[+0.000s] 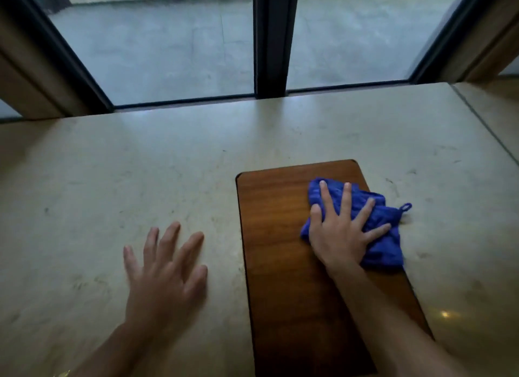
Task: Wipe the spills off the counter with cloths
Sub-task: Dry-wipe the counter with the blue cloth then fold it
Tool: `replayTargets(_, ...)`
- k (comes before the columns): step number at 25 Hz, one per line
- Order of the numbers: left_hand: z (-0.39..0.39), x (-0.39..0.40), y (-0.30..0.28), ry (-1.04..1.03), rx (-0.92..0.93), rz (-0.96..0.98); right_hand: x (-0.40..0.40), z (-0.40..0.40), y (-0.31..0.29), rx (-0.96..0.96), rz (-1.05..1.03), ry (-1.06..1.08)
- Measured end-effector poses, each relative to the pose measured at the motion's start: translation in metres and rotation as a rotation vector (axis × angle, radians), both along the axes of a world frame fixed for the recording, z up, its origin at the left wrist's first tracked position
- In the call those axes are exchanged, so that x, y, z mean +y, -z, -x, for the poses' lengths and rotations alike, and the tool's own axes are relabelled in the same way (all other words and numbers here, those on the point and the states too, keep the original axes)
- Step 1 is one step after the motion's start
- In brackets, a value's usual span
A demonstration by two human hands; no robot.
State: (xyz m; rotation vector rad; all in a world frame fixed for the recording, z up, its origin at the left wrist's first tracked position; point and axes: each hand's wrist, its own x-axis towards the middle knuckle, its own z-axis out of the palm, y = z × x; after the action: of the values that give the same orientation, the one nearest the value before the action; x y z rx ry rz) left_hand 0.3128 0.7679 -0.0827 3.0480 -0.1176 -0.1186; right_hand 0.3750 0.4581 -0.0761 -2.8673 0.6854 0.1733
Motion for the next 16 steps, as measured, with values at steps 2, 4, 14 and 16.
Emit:
replayTargets(2, -0.003, 0.000, 0.001, -0.001, -0.013, 0.013, -0.006, -0.085, 0.000, -0.016, -0.001, -0.006)
replayTargets(4, -0.003, -0.002, 0.000, 0.002, -0.064, 0.036, -0.008, -0.162, -0.001, -0.030, -0.001, -0.018)
replayTargets(14, -0.004, 0.003, 0.002, 0.049, -0.074, 0.035, 0.064, -0.267, -0.007, 0.045, -0.038, -0.530)
replayTargets(16, -0.003, 0.003, 0.000, 0.039, -0.040, 0.030, 0.066, -0.222, -0.006, 0.022, -0.025, -0.605)
